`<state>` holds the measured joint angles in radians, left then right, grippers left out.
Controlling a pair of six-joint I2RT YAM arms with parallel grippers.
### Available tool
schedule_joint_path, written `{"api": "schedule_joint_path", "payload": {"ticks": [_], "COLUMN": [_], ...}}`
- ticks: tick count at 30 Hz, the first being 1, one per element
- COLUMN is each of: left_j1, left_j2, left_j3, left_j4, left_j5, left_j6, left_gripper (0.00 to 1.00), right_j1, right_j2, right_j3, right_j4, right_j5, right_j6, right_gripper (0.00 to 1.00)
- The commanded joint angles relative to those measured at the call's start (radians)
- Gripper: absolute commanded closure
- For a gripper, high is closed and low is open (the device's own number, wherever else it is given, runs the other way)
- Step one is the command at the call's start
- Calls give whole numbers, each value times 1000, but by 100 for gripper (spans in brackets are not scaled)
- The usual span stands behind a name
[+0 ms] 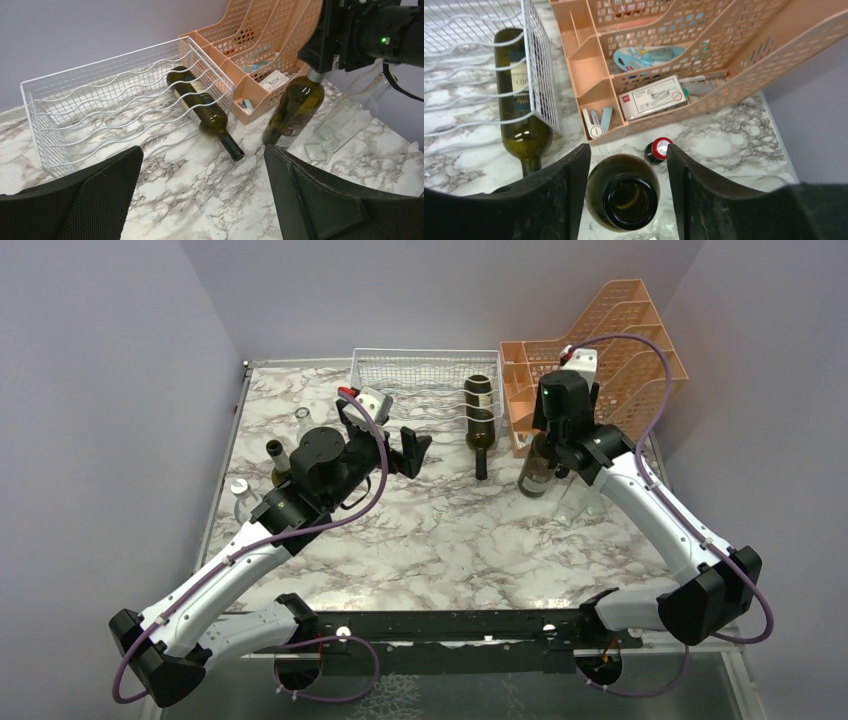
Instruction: Put the wine bottle on the wine rack
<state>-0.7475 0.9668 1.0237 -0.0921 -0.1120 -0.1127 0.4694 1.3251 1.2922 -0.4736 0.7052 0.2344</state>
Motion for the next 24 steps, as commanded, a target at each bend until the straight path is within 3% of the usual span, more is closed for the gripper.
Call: {"api": "schedule_joint_path", "payload": {"ticks": [1, 9, 14, 20, 24], "left_j1": [-1, -1, 0, -14, -79], "left_j2": [-14, 14, 56, 183, 275], "left_j3": [-11, -19, -43, -99, -146], "left_j4": [30, 53, 129, 304, 427], "left_j5": [36, 77, 210, 410, 442], "left_j6": [-16, -27, -38, -82, -55], "left_gripper": [1, 1, 1, 1, 1], "right_j1": [-5, -5, -5, -5, -5], "right_j2": [-57, -97, -129, -184, -215], "right_j3": [-50, -63, -28, 4, 25], "right_j4": [-39, -44, -78, -142, -209], "right_j5": [-43, -90, -177, -339, -400], "right_j6": [46, 23, 4, -5, 5], "right_gripper": [46, 82, 96, 99, 99]}}
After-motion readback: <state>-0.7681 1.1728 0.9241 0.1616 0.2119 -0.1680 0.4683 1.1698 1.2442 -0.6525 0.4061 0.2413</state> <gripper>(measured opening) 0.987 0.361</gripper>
